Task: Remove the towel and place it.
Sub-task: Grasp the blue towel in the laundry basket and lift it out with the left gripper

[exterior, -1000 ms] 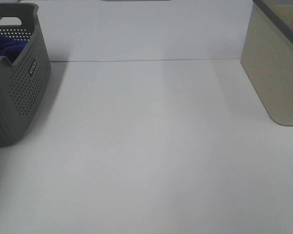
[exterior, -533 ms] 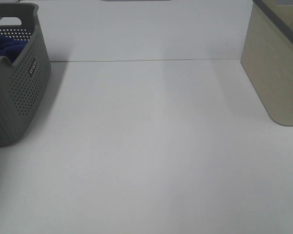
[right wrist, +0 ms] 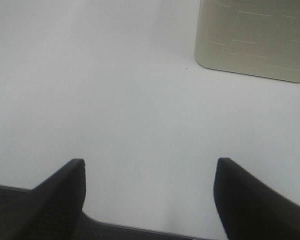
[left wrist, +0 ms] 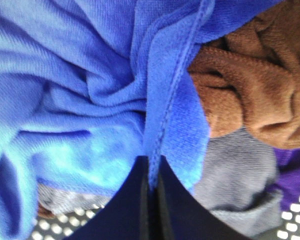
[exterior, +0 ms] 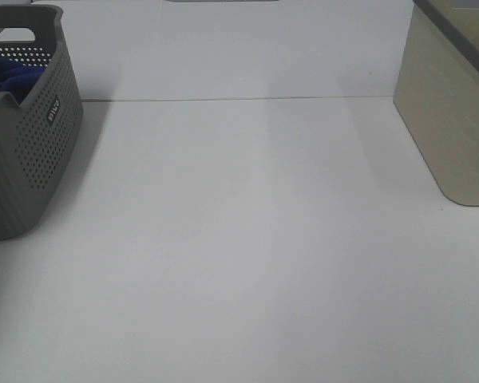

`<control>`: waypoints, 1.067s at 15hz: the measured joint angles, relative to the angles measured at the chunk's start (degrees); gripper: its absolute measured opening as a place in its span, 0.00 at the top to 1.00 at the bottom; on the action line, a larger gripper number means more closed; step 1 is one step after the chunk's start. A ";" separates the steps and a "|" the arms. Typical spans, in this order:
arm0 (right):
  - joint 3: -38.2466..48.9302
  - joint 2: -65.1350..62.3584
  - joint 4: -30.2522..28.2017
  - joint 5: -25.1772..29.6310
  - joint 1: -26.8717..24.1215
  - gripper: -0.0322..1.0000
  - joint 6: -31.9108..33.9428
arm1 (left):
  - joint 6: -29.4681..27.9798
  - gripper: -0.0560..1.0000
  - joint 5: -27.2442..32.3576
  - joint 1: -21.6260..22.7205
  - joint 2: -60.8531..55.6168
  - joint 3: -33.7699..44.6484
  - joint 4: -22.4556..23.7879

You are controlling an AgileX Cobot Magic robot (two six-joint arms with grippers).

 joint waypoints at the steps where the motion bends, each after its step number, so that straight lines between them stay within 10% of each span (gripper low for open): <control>1: 0.00 0.00 0.00 0.00 0.00 0.28 0.00 | -1.95 0.95 2.23 0.00 0.00 -2.01 0.00; 9: 0.00 0.00 0.00 0.00 0.00 0.28 0.00 | -17.82 0.95 4.18 -1.89 -3.44 -18.74 -0.63; 16: 0.00 0.00 0.00 0.00 0.00 0.28 0.00 | -24.52 0.95 4.41 -10.94 -12.43 -18.91 11.17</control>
